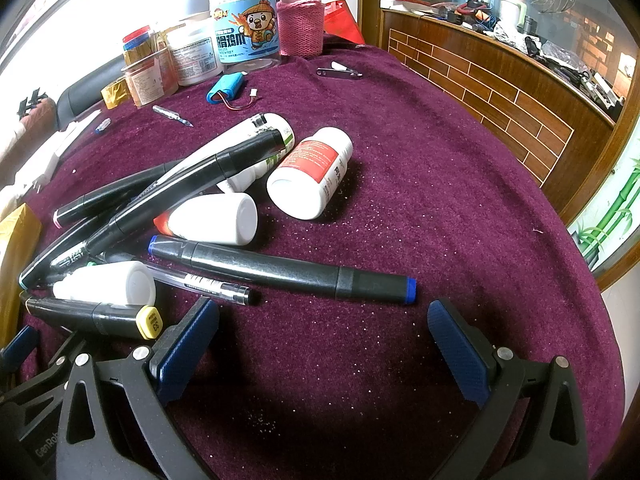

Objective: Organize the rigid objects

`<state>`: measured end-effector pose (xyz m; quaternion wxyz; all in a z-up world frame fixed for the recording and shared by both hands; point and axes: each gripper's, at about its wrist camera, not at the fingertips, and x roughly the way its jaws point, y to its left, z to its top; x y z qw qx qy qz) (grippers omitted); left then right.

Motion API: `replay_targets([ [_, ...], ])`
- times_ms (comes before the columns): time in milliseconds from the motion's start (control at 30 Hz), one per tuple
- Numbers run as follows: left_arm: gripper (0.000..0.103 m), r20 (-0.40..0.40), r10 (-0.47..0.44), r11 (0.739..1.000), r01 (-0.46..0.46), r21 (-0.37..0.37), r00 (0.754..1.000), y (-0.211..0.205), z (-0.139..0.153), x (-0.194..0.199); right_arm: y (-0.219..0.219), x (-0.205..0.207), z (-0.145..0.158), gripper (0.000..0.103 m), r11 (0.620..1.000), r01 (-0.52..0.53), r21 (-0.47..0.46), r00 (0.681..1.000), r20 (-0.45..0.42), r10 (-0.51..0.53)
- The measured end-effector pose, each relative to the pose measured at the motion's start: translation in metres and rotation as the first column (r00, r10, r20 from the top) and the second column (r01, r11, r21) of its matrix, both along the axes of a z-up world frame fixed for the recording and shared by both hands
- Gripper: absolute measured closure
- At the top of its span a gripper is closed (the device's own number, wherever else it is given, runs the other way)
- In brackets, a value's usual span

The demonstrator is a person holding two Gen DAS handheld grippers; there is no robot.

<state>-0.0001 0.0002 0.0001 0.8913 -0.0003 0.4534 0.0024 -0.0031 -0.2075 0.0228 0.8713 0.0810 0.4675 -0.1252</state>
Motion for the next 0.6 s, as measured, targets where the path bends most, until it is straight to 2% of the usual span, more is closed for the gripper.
replay_targets([
  [600,0.000,-0.002,0.000,1.000,0.000,-0.002,1.000,-0.0006,0.0010,-0.0009,0.0002,0.0003,-0.0001,0.001,1.000,0.000,0.000,1.000,0.000,0.000],
])
